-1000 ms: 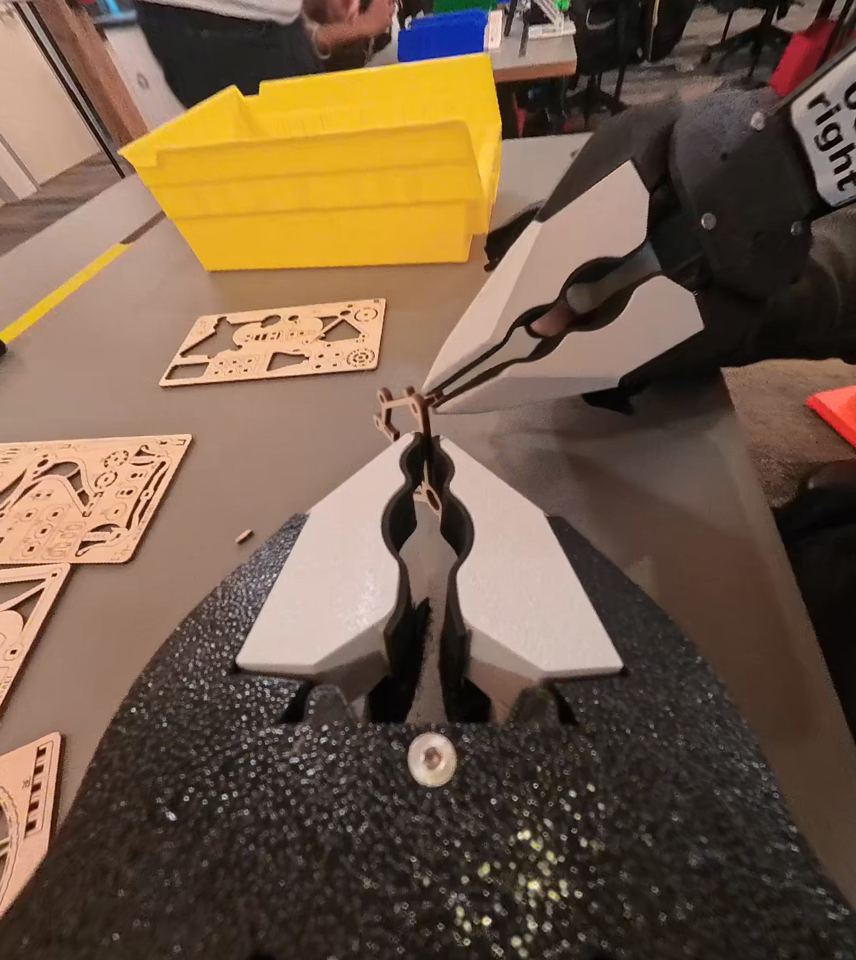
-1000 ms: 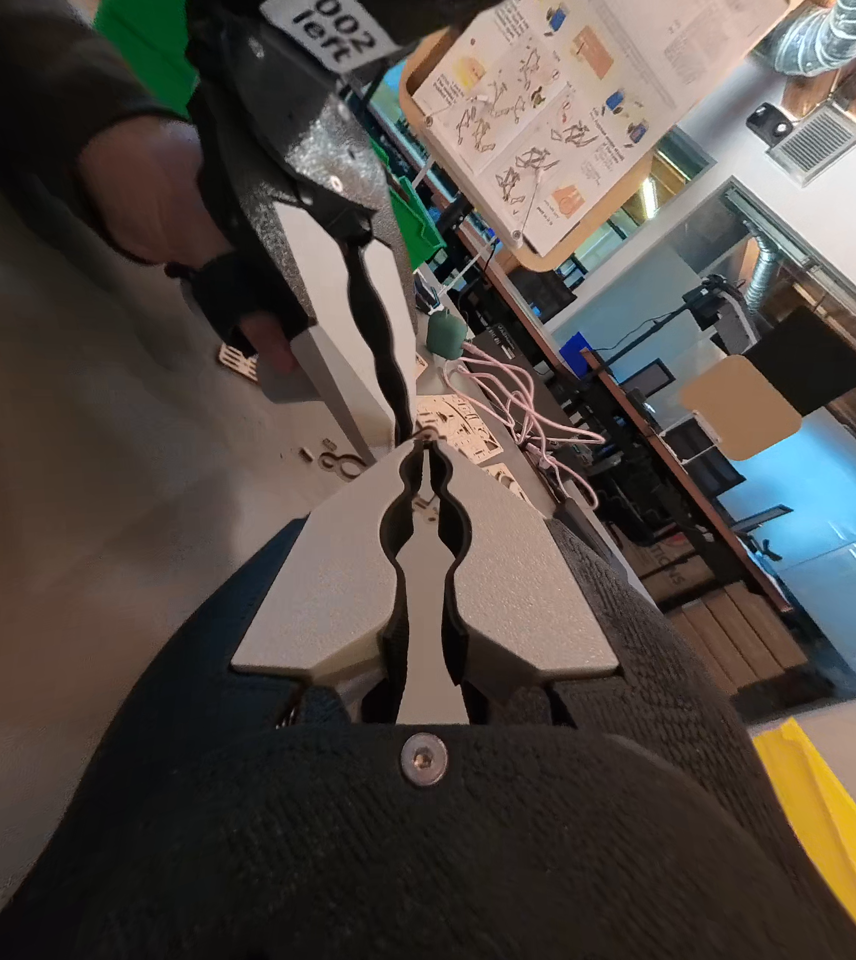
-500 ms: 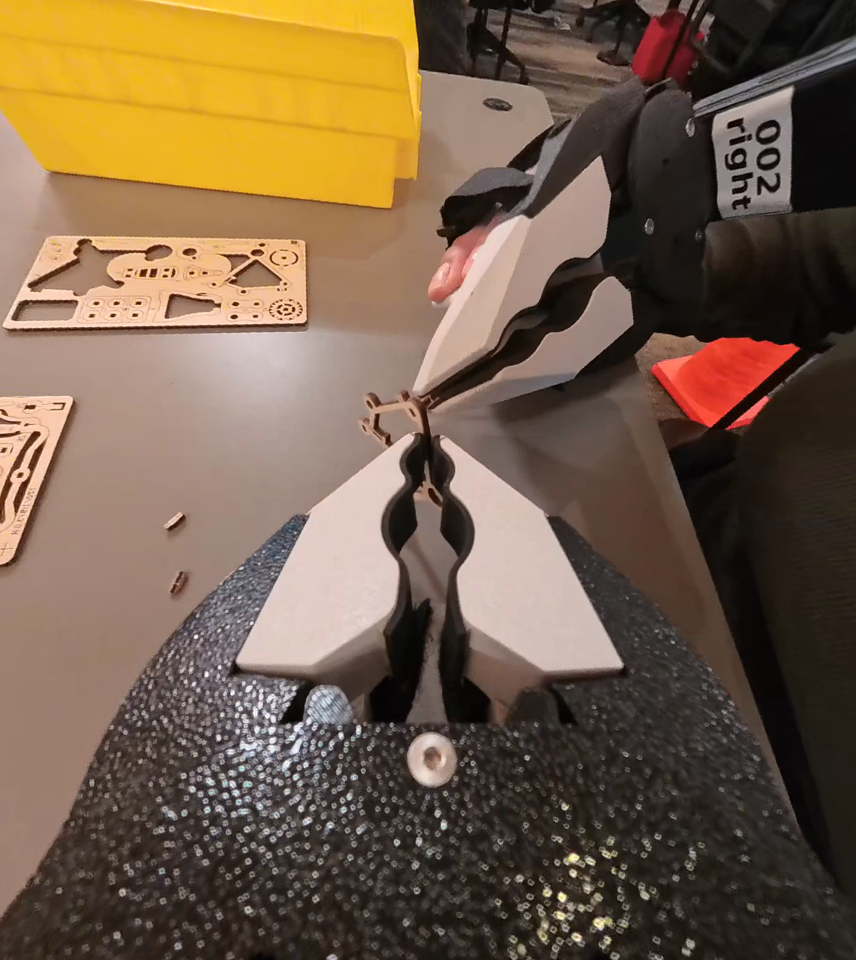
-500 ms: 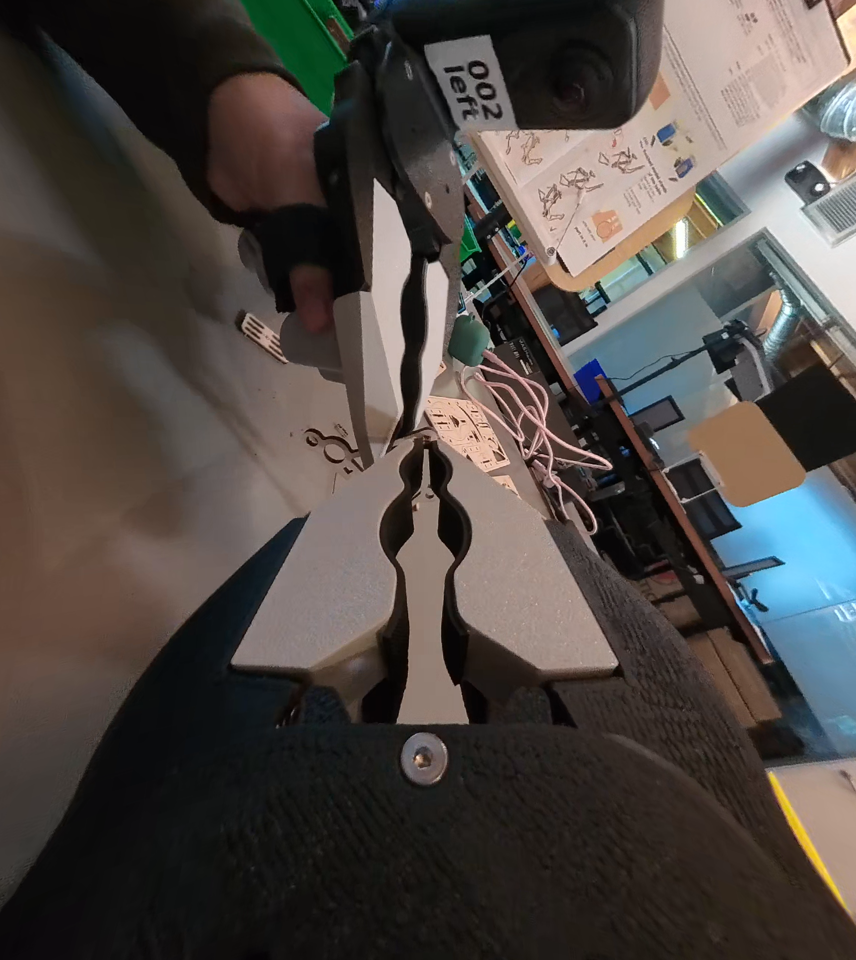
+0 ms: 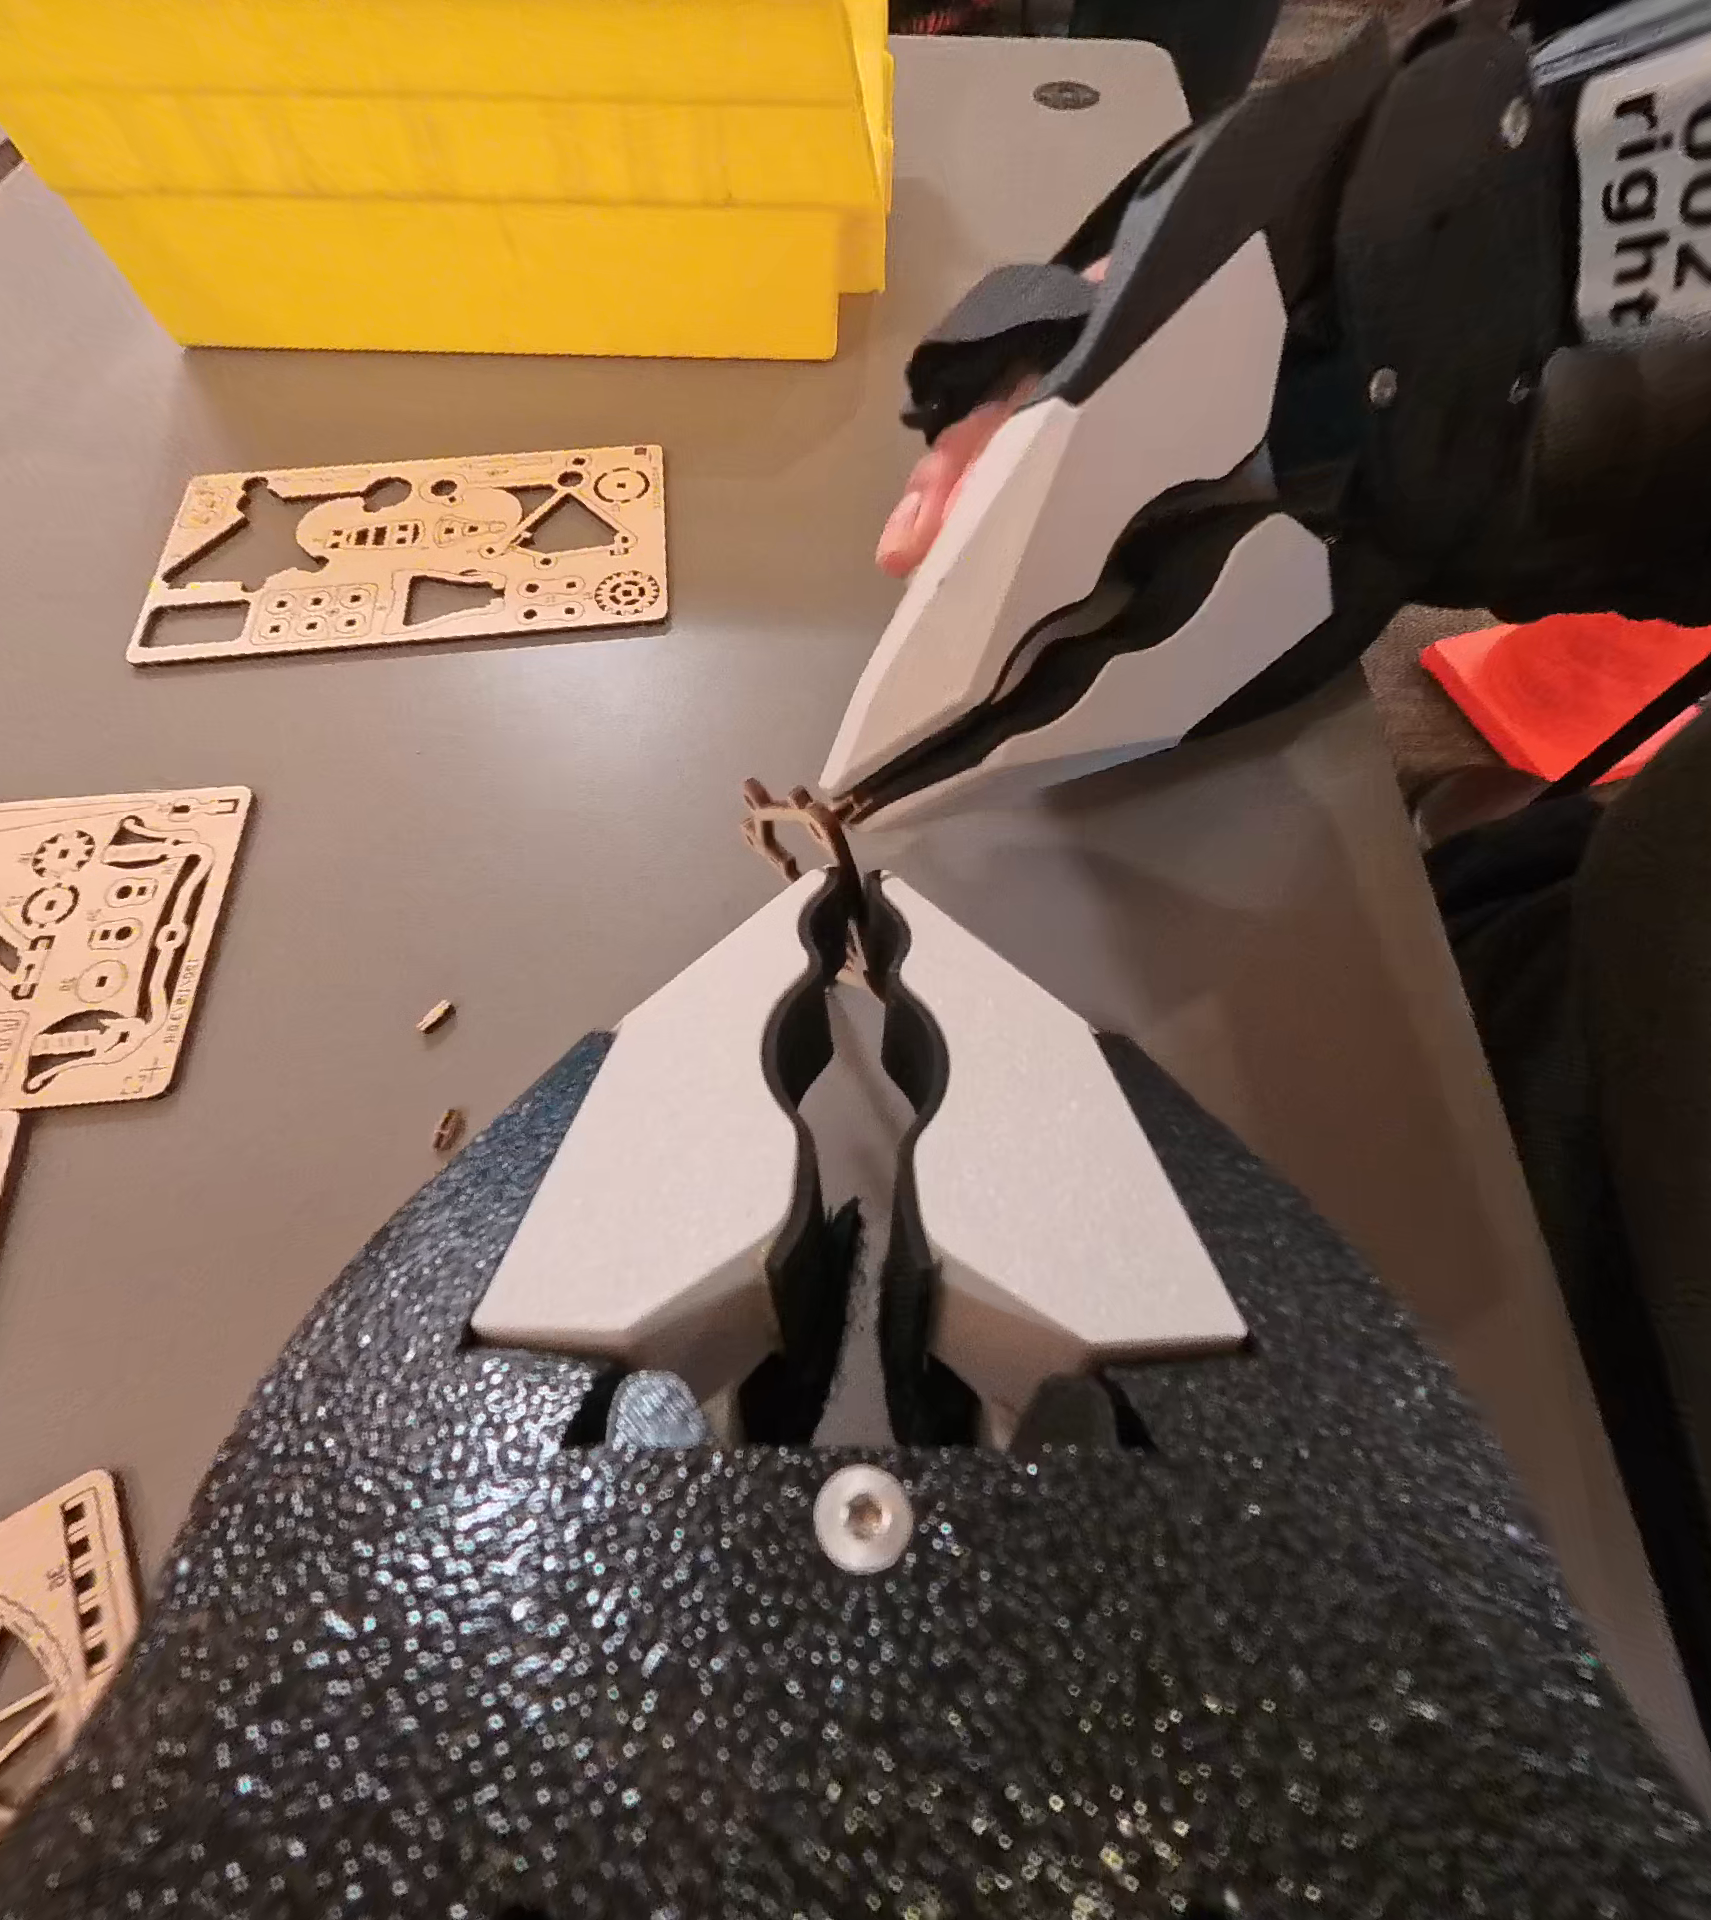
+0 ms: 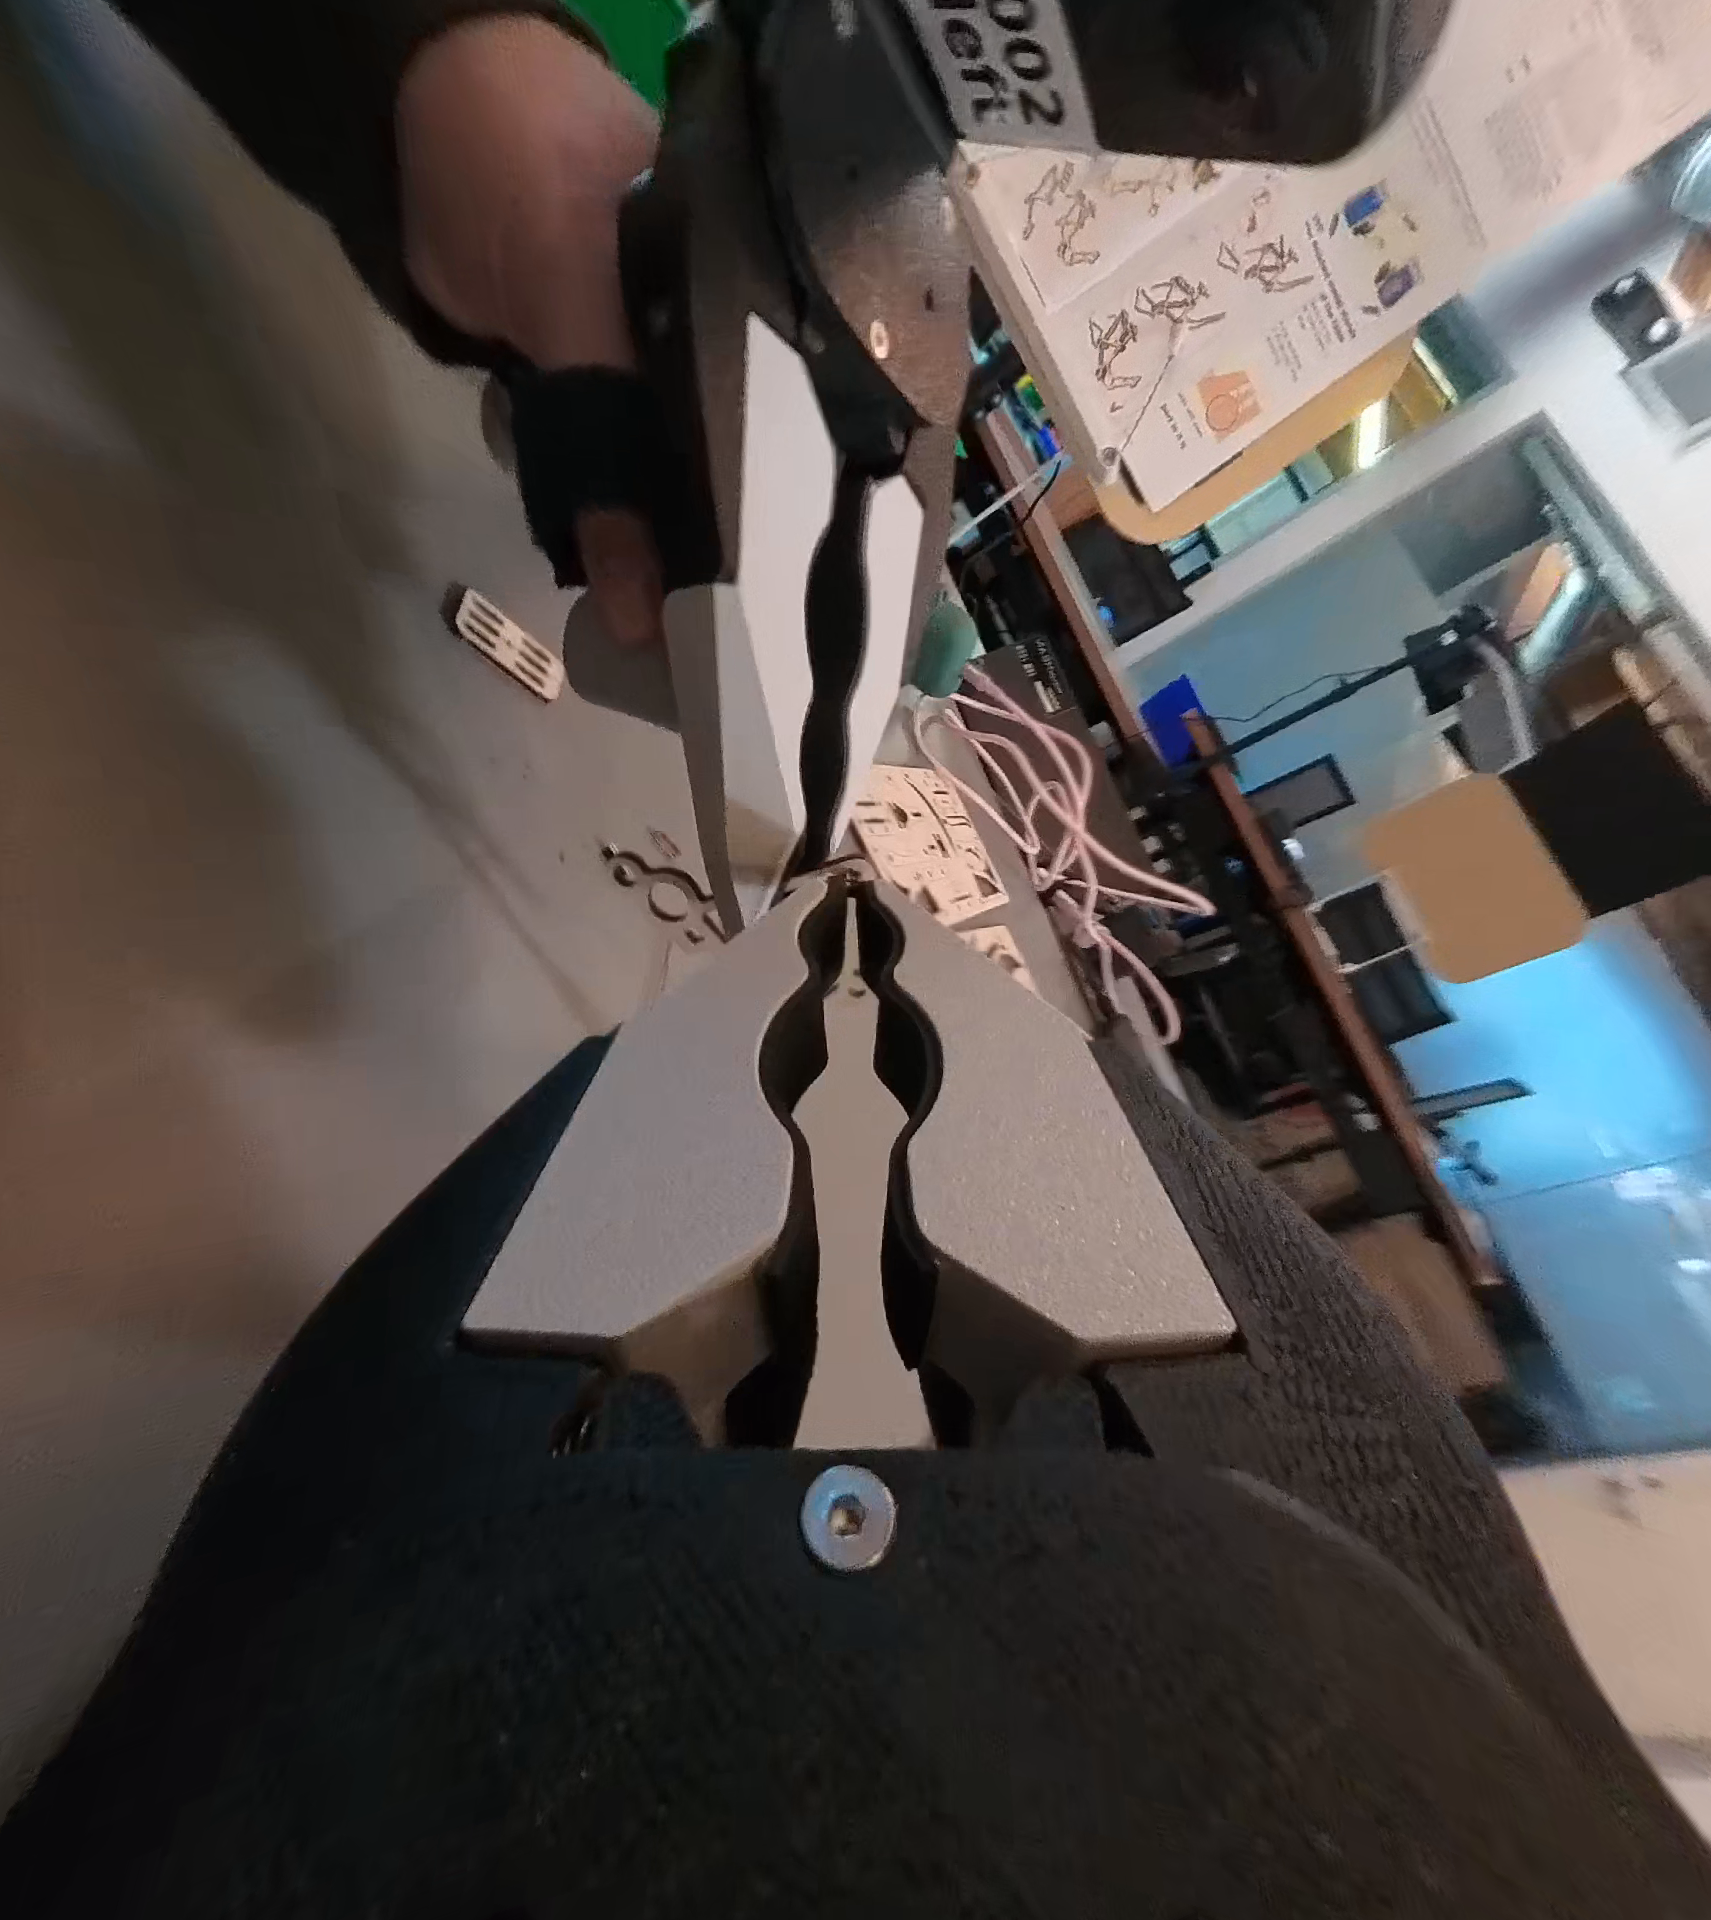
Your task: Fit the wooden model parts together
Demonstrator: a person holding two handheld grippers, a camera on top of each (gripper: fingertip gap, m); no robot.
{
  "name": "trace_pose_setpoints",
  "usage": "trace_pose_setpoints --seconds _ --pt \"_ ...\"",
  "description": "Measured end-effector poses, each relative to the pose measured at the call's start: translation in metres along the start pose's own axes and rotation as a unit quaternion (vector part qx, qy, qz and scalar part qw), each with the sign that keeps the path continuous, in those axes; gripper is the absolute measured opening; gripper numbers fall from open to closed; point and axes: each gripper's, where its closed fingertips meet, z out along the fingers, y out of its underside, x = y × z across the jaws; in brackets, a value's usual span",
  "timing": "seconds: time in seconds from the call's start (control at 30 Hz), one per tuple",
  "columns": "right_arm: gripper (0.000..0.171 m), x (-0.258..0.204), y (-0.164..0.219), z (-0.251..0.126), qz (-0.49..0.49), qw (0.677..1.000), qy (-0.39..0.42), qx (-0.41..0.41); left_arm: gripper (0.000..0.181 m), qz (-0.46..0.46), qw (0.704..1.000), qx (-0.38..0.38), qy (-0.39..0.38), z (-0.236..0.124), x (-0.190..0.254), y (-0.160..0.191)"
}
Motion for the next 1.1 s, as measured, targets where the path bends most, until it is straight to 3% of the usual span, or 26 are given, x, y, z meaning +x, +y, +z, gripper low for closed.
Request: trace_pose_setpoints --seconds 0.1,0.33,0.43,0.6,0.83,0.93,1.03,1.1 --pt "0.0 0.0 -0.001 0.0 0.093 0.995 -0.029 0.021 0.001 0.002 1.0 0.002 -0.001 0.0 0.0 0.0" --pt "0.001 0.009 -0.001 0.0 0.087 0.996 -0.005 0.028 0.002 -0.017 0.998 0.053 -0.014 -0.001 -0.006 -0.009" --pt "0.0 0.013 -0.006 -0.002 0.089 0.995 0.005 0.04 0.019 0.012 0.998 0.047 -0.043 0.0 -0.01 -0.009" --pt "0.001 0.017 -0.01 -0.003 0.088 0.995 0.019 0.048 0.002 0.037 0.994 0.08 -0.063 -0.002 -0.008 -0.019" --pt "0.0 0.018 -0.006 0.001 0.012 0.999 0.052 0.003 0.0 0.048 0.994 0.04 -0.087 -0.003 -0.013 -0.014" --pt "0.0 0.015 -0.002 0.002 -0.036 0.998 0.056 -0.018 0.0 0.036 0.997 0.034 -0.056 -0.002 -0.007 -0.012" --pt "0.0 0.012 -0.001 0.005 -0.034 0.998 0.043 -0.014 0.0 0.02 0.998 0.036 0.055 0.007 0.032 -0.013" --pt "0.0 0.018 -0.006 0.001 0.015 0.999 0.041 0.014 0.0 0.086 0.996 0.006 0.025 0.016 0.037 -0.002"
